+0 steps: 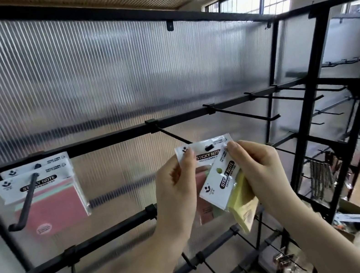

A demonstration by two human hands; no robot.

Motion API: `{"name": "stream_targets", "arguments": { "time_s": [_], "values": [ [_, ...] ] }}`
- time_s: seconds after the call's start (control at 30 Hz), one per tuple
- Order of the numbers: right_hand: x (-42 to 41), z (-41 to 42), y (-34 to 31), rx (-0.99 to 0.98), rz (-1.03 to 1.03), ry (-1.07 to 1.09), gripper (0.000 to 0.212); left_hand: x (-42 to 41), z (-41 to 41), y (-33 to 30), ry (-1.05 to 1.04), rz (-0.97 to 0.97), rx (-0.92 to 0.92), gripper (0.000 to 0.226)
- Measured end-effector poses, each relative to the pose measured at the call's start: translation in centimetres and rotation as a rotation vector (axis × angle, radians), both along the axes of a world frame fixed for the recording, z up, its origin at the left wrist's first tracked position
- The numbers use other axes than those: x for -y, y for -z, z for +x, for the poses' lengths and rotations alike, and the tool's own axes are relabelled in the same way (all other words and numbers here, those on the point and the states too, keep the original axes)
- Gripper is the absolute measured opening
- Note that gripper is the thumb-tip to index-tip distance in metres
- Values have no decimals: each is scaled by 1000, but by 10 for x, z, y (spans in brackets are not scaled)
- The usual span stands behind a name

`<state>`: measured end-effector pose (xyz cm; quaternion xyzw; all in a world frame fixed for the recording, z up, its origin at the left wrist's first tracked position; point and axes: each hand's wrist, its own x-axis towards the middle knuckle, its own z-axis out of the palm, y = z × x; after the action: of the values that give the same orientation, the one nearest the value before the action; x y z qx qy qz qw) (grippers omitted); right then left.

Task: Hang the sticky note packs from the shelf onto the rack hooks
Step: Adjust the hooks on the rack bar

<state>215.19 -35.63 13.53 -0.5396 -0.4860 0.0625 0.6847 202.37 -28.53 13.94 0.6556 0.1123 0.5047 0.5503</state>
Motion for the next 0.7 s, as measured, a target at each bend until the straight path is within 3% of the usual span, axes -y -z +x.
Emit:
{"name": "stream_targets", "arguments": {
  "time_s": [0.23, 0.53, 0.7],
  "values": [
    [-24, 4, 3, 37, -92, 47, 53, -20, 5, 7, -81, -33, -34, 32],
    [-76, 20, 13, 81, -207, 105, 19, -75, 17, 19, -421, 10, -113, 38],
    [-93, 31, 22, 31, -276, 50, 28, -99, 28, 28, -524, -82, -109, 36]
  ]
}}
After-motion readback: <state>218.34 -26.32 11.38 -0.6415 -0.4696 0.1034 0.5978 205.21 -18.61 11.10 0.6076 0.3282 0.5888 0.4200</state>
